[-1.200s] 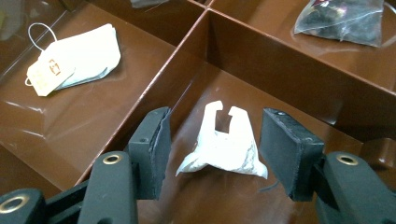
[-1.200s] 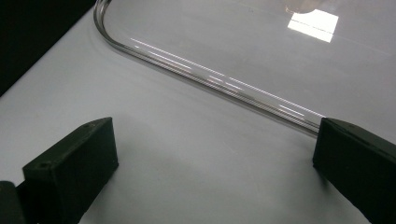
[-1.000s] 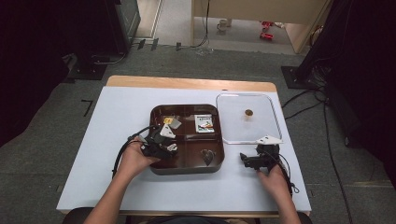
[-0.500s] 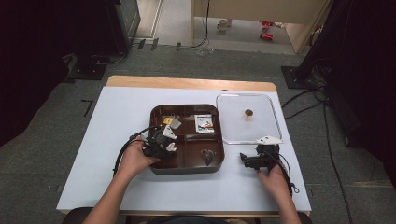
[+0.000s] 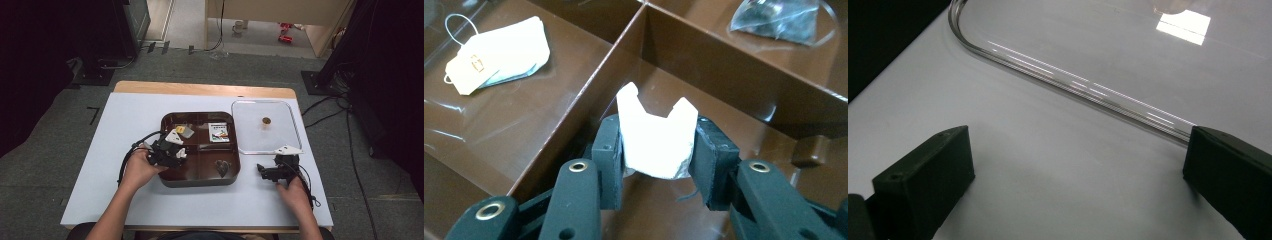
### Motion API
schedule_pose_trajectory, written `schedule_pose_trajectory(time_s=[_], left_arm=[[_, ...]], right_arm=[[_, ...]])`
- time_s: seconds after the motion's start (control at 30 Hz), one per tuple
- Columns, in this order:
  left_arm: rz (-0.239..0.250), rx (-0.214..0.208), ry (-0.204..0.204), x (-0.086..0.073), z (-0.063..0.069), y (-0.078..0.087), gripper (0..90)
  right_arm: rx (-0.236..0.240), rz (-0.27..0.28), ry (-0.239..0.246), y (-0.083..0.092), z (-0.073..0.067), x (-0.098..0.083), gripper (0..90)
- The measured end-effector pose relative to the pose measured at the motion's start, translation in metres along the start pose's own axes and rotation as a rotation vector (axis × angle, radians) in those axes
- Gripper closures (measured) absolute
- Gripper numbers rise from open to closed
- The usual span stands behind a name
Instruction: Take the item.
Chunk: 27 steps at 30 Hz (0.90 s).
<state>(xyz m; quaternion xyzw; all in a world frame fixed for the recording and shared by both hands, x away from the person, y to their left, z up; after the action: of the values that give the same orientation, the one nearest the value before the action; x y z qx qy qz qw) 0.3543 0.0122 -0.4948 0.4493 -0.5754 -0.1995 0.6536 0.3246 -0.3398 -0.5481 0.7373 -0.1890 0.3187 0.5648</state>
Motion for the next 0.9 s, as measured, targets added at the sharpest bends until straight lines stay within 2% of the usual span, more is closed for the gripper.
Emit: schedule_pose_trajectory(time_s=[0.4, 0.9], left_arm=[[0.051, 0.012, 0.022, -0.002, -0.003, 0.015, 60.8], [0.082, 0.023, 0.037, -0.008, -0.005, 0.032, 60.7]], right_arm=[[0.0, 0.0, 0.0, 0.0, 0.0, 0.0, 0.0], [0.001, -0.001, 0.0, 0.0, 0.0, 0.0, 0.0]])
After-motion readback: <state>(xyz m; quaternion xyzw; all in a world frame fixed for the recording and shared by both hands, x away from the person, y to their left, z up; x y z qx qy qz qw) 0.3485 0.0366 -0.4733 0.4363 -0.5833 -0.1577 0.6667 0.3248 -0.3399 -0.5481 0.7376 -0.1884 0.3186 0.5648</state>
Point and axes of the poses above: each handheld gripper's, and its own axes: y roughly backward along the jaws, x roughly out of its top, z roughly to its right, the point moved 6 cm from there along -y, roughly forward along the jaws, and after that the axes turned 11 degrees about -y, right-handed, at the moved point
